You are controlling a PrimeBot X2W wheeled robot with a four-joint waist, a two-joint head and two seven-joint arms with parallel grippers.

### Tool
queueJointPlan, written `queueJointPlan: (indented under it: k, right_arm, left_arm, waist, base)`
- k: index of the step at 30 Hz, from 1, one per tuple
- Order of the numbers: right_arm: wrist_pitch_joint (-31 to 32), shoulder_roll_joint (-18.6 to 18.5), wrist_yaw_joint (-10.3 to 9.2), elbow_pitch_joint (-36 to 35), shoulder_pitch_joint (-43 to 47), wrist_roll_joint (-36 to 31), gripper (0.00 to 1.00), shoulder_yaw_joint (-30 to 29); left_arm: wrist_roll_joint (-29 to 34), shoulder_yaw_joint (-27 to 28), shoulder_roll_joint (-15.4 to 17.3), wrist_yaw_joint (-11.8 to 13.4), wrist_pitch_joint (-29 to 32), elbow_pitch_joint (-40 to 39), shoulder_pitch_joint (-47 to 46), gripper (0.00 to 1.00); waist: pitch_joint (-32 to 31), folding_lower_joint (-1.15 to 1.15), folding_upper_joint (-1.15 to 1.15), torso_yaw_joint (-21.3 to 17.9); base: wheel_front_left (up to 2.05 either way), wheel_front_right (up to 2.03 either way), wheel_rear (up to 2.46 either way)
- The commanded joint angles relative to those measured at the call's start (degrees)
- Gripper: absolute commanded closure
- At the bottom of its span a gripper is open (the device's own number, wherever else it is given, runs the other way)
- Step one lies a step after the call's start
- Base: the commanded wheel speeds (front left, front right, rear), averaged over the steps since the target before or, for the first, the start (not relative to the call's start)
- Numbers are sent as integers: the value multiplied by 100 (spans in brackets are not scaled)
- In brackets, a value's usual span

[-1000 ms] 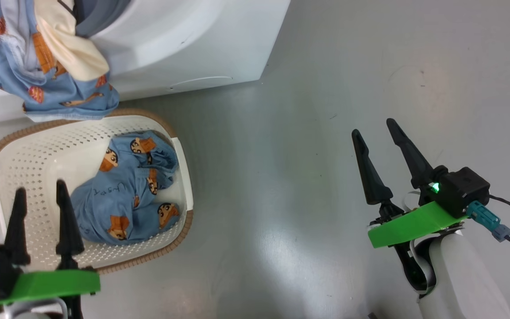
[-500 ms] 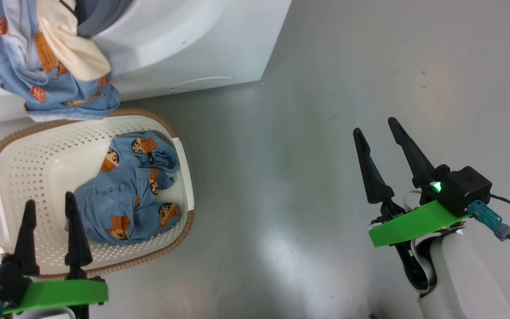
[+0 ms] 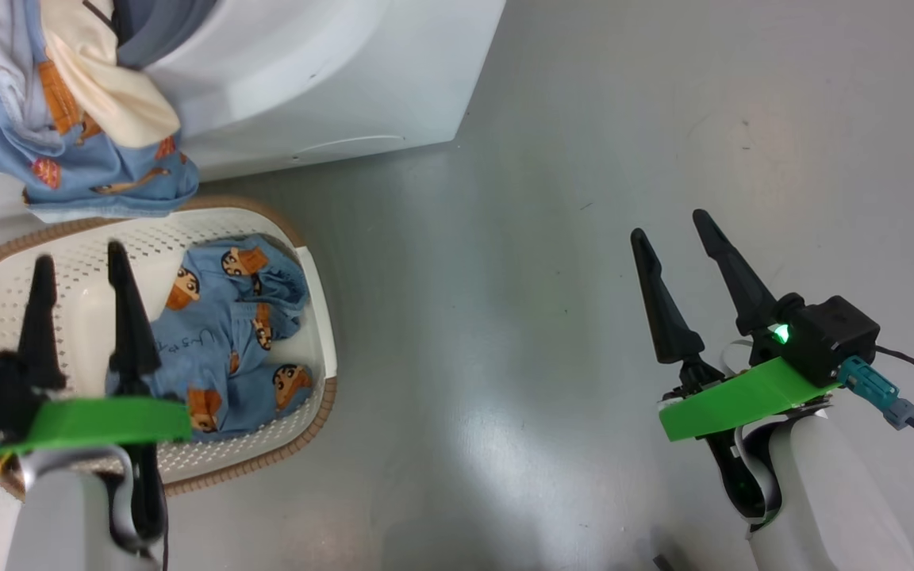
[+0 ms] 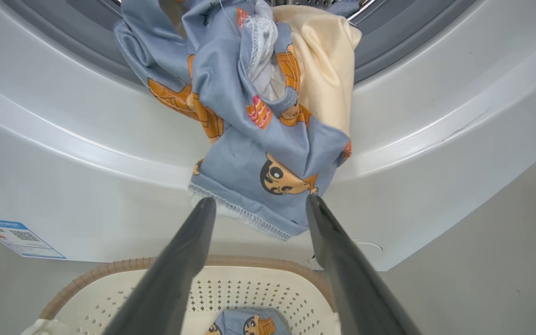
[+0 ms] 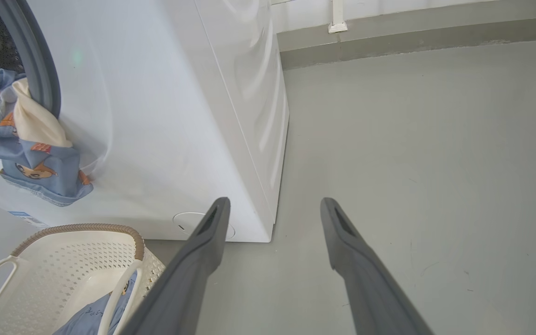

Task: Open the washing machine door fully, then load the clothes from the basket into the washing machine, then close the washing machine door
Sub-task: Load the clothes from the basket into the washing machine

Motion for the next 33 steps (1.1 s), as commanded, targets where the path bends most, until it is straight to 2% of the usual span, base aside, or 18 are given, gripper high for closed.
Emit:
queueJointPlan:
  k: [1, 9, 15, 20, 28, 29, 31, 33]
  right_arm:
    - [-27, 52, 9, -104, 32, 78, 0, 111]
    - [-27, 57, 9, -110, 29, 123, 0, 136]
    - [-27, 61, 9, -128, 52, 164, 0, 101]
    - [-27, 62, 9, -144, 77, 179, 0, 78]
    - [-27, 63, 9, -122, 54, 207, 0, 95]
    - [-27, 63, 9, -114, 47, 212, 0, 100]
    - [-27, 64, 9, -95, 36, 225, 0, 106]
    - [-27, 64, 9, -77, 31, 245, 0, 104]
  left_arm:
    - [43, 189, 104, -77, -23, 134, -222, 0]
    - [51, 254, 123, -274, -23, 1102, -1093, 0]
    - [-90, 137, 274, -440, -23, 1924, -1677, 0]
    - [-314, 344, 331, -466, -23, 2344, -2077, 0]
    - [-432, 346, 426, -505, -23, 2654, -2556, 0]
    - [-444, 344, 432, -508, -23, 2637, -2585, 9]
    - [-451, 329, 433, -512, -23, 2558, -2599, 96]
    - [-438, 289, 422, -513, -23, 2442, -2543, 100]
  waist:
    - [16, 0, 0, 0]
    - [67, 0, 0, -48]
    - [141, 0, 0, -107]
    - [197, 0, 0, -124]
    - [247, 0, 0, -101]
    - [243, 0, 0, -98]
    - [227, 0, 0, -91]
    - [199, 0, 0, -81]
  base:
    - [0, 0, 0]
    - [0, 0, 0]
    - [0, 0, 0]
    - [0, 0, 0]
    - [0, 0, 0]
    - [0, 0, 0]
    - [0, 0, 0]
    - [0, 0, 0]
